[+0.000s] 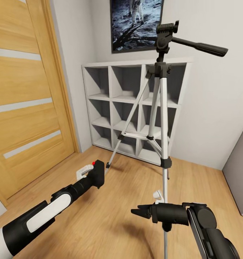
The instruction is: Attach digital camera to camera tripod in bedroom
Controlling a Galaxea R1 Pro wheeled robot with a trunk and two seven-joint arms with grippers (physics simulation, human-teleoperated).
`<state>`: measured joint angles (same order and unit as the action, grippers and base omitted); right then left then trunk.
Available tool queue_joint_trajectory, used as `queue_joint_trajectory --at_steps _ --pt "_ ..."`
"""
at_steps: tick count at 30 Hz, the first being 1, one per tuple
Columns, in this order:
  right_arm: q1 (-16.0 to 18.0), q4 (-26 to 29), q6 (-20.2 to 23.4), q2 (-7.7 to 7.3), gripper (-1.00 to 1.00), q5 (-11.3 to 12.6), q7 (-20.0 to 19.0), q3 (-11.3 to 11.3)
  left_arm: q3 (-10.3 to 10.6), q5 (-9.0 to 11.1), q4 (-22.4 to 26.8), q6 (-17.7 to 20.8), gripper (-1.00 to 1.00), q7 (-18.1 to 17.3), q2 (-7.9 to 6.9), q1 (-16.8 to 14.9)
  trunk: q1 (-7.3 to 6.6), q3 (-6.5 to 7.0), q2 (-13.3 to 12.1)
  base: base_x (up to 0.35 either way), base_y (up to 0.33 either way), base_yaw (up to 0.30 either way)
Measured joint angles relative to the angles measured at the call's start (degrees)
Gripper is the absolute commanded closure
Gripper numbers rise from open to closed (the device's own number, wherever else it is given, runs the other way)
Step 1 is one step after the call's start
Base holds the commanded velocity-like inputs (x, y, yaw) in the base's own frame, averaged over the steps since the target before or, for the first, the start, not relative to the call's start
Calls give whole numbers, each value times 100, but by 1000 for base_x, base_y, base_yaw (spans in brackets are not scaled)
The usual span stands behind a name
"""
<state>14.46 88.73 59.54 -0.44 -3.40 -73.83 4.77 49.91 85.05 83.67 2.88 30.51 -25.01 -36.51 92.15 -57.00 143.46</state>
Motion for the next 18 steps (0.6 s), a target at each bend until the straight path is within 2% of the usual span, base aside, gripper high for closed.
queue_joint_trajectory --at_steps 18 --pt "0 5 0 8 -100 0 0 0 -1 0 0 0 100 2 0 0 -46 399 -24 0 0 0"
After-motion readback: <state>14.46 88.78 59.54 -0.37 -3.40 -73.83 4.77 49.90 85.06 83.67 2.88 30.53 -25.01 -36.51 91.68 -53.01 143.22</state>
